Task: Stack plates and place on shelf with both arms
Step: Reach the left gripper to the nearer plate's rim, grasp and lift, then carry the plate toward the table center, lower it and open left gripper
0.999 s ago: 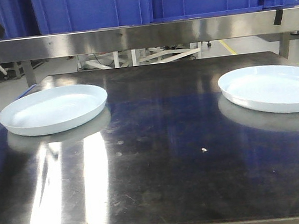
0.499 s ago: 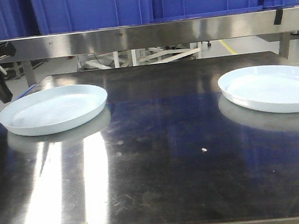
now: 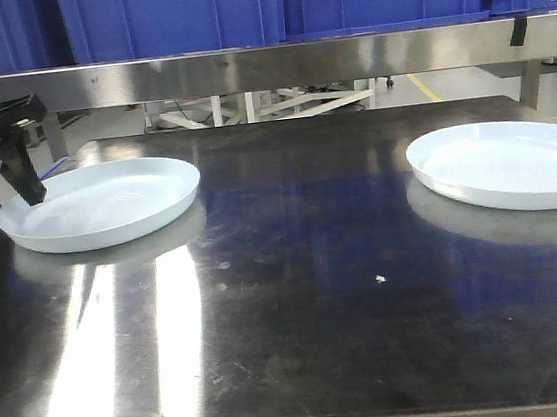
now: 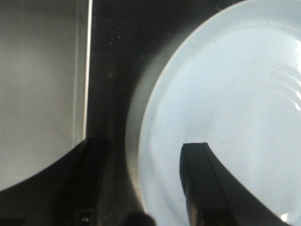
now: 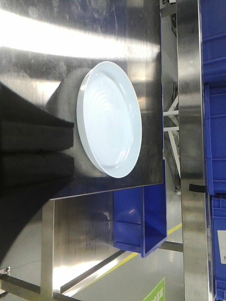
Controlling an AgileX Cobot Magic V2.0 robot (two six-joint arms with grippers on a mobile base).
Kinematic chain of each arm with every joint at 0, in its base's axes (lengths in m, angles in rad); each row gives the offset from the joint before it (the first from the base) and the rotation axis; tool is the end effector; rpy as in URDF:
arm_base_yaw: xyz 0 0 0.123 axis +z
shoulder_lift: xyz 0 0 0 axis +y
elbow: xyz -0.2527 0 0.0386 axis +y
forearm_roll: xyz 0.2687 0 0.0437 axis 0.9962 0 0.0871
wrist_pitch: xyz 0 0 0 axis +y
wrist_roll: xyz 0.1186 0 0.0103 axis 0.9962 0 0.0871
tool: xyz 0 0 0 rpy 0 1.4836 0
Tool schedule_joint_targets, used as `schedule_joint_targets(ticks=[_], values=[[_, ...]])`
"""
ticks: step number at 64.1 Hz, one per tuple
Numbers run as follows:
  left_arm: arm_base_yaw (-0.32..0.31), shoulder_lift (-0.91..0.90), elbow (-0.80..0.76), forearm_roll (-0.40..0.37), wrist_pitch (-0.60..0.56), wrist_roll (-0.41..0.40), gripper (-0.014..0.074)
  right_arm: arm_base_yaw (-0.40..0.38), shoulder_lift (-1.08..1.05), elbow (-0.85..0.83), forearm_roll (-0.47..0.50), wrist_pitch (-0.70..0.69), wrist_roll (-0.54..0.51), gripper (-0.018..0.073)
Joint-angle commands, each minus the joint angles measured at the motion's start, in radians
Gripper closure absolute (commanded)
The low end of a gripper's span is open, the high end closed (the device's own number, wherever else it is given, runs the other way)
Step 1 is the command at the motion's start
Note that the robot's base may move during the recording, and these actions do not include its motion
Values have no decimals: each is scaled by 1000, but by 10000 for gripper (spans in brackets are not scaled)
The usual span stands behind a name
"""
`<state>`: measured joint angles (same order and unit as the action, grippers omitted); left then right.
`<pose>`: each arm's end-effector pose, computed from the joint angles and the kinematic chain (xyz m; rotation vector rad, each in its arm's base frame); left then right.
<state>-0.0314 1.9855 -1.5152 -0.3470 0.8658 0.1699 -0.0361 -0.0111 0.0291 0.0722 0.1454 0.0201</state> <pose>0.4349 -0.0445 0.1480 0.0250 2.7775 -0.3881 0.1350 -0.0036 0.1886 0.0971 1.6440 0.0509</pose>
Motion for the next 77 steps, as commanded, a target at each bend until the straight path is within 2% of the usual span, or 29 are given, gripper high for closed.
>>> schedule_joint_targets(ticks=[1,9,32,42,57,68,77], values=[[-6,-46,-31,-20,-9,-8,196,-6,-19,0,0,-83,-2,508],[-10,-42,-31,-20,-5,-8,231,-6,-19,0,0,-83,-2,508],[-10,-42,-31,-17,0,-8,513,-6,-19,0,0,-83,-2,508],[-10,-42,-63,-17,37,-8,511,-6,-19,0,0,-83,-2,508],[-34,-42,-182,-65,148,-8,512,-6,-19,0,0,-83,-2,508],[-115,-42,-222,-123,159,-8,514,-6,-19,0,0,-83,-2,508],[-199,-42,-222,-135,136,-8,514,-6,-19,0,0,-83,-2,508]])
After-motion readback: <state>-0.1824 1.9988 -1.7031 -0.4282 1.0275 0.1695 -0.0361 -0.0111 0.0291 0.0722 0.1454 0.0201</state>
